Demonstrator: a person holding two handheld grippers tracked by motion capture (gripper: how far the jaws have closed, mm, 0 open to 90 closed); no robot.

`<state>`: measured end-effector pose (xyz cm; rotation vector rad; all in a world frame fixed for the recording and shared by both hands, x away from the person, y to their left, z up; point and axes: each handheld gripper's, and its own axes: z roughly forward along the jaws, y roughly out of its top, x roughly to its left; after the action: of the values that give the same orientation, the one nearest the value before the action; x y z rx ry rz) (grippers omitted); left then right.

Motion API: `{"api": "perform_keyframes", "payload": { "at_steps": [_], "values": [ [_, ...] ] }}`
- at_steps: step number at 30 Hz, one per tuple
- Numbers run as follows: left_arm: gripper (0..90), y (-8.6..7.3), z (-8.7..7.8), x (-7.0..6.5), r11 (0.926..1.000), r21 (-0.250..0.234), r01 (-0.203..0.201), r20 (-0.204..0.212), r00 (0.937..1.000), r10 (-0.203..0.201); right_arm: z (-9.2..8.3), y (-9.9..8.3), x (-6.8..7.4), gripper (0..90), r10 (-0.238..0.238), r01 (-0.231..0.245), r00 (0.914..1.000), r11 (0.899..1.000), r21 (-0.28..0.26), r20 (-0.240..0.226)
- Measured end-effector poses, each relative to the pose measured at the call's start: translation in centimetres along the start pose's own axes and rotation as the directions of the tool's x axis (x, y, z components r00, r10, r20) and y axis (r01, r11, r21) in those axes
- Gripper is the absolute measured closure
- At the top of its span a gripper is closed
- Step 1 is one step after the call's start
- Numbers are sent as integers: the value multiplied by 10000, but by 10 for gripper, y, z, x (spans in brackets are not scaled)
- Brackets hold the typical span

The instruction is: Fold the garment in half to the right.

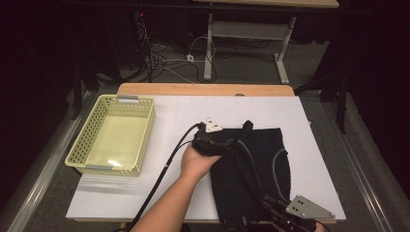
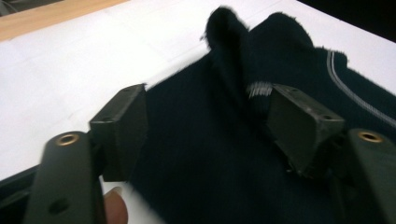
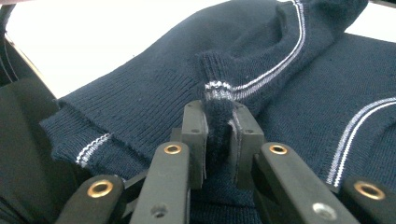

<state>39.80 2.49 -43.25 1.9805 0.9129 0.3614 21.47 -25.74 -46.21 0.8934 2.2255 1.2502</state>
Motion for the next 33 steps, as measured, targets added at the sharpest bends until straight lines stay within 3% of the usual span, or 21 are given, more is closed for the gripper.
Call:
{"api": "perform_keyframes", "payload": {
  "at_steps": [2, 8, 16, 19, 22, 25, 26, 29, 31, 33],
  "values": [
    [248, -12, -12, 4, 9999, -110, 78, 64, 9999, -77, 1, 0, 0, 801, 5, -5, 10000, 10000, 14, 30],
    [167, -53, -47, 12, 9992, -91, -382, -117, 9992, 381, 2, 0, 1, 798, 52, -52, 10000, 10000, 60, 67],
    [74, -101, -90, 17, 9988, 115, -480, 422, 9980, 475, 2, -1, 1, 798, 144, -144, 9998, 9999, 34, 116],
    [36, -115, -106, 19, 9984, -95, -563, 505, 9971, 568, 1, 0, 3, 799, 154, -154, 9996, 9999, -10, 234],
    [0, -121, -112, 22, 9971, -157, -747, 292, 9968, 751, -5, 2, 3, 801, 198, -192, 9993, 9997, -162, 328],
    [0, -127, -109, 29, 9984, -337, -450, 159, 9988, 456, -15, 5, 2, 801, 222, -207, 9987, 9993, -322, 449],
    [0, -129, -108, 30, 9982, -287, -531, 82, 9985, 533, -18, 5, 0, 800, 216, -197, 9983, 9992, -360, 533],
    [0, -133, -105, 30, 9960, -427, -790, 480, 9956, 810, -24, 2, -7, 790, 504, -479, 9960, 9982, -354, 743],
    [0, -135, -107, 28, 9916, -838, -980, 476, 9936, 1022, -24, 0, -11, 730, 939, -917, 9943, 9948, -455, 505],
    [0, -136, -108, 28, 9906, -978, -957, 513, 9936, 1010, -23, 4, -9, 635, 1014, -980, 9935, 9930, -665, 511]
  ]
}}
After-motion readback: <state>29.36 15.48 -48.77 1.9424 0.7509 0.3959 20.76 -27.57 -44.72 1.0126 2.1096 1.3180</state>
